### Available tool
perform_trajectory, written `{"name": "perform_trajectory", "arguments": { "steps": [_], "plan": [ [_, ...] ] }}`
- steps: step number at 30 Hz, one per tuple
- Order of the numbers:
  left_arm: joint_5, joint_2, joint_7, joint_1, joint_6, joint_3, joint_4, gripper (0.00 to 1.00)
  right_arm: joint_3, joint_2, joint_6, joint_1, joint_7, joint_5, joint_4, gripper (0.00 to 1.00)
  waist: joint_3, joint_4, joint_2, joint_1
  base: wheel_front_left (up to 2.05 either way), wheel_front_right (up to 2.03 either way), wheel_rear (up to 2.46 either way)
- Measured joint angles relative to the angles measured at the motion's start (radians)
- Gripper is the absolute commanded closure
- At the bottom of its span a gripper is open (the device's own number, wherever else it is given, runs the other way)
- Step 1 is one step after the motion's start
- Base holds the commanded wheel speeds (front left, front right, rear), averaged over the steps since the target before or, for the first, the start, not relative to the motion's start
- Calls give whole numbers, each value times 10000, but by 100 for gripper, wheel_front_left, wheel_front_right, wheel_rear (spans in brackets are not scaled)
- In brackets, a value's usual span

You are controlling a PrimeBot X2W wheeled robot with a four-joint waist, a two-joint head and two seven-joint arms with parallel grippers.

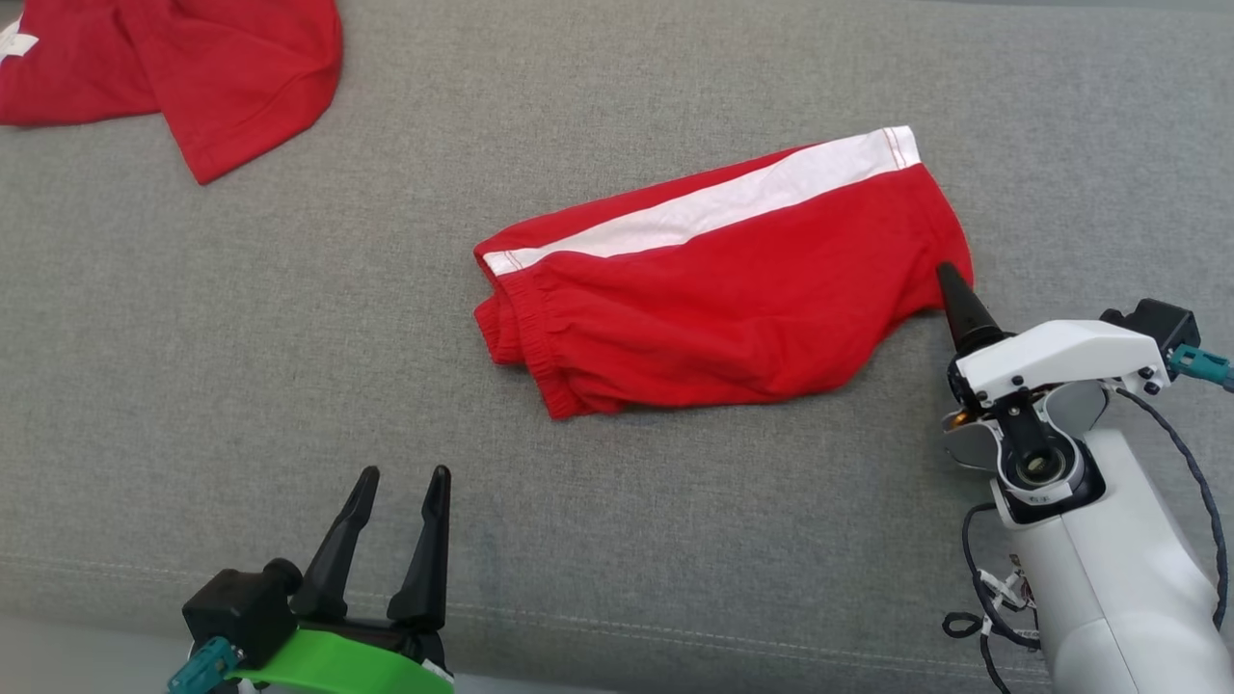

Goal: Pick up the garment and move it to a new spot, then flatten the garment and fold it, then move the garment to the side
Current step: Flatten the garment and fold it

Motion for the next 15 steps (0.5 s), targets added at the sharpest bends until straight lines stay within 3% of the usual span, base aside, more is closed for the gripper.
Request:
{"name": "perform_trajectory", "arguments": {
  "steps": [15],
  "plan": [
    [0,-487,0,-583,-320,107,107,0,38,-230,6,-1143,362,313,744,0,650,397,0,0,0,0,0]
  ]
}}
